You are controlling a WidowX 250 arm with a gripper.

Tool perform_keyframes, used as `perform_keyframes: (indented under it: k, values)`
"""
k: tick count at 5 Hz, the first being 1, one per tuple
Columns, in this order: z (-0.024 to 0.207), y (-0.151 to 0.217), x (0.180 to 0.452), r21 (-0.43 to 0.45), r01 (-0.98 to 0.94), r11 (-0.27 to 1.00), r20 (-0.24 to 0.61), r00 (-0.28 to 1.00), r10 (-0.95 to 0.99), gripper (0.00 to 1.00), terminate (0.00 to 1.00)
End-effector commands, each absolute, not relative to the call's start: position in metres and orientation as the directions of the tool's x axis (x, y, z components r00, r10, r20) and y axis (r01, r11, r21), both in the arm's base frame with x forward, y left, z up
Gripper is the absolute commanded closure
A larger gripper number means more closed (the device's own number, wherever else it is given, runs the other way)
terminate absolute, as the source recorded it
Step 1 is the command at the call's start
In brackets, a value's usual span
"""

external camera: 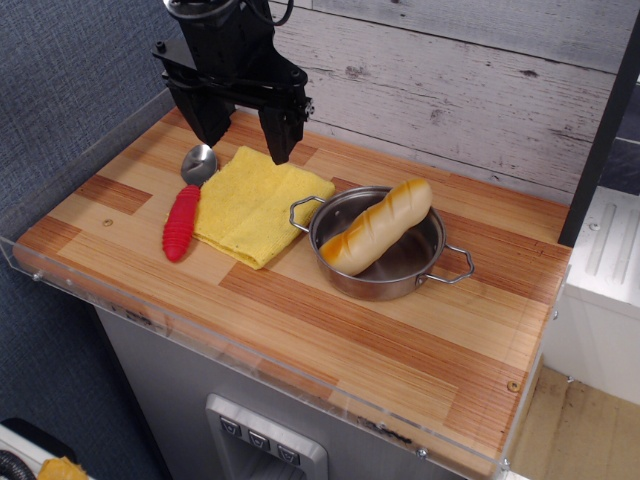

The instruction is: Move the yellow cloth slightly backwards to the edge of the table and to the left of the pot.

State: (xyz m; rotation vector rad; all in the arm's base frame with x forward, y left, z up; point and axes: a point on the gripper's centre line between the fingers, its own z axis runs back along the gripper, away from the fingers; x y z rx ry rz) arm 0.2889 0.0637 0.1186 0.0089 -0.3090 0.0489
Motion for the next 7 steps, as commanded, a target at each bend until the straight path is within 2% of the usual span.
perform_keyframes:
  k: [1,2,3,4,5,6,7]
  values:
    - [0.119,0.064,0.289,0.001,-0.049,0.999,0.304,0.951,0.047,0.0,0.0]
    - [0.144,0.074,0.309,-0.086,-0.16,0.983,0.365,0.913,0.18,0.0,0.0]
    - [0.154,0.098,0.321,-0.12,-0.266,0.956,0.369,0.882,0.292,0.0,0.0]
    - [0.155,0.109,0.329,-0.122,-0.292,0.949,0.358,0.878,0.317,0.0,0.0]
    - [0.139,0.12,0.33,-0.125,-0.324,0.938,0.308,0.886,0.347,0.0,0.0]
    - [0.112,0.122,0.336,-0.112,-0.297,0.948,0.229,0.921,0.315,0.0,0.0]
    - [0.101,0.126,0.335,-0.092,-0.275,0.957,0.185,0.94,0.288,0.0,0.0]
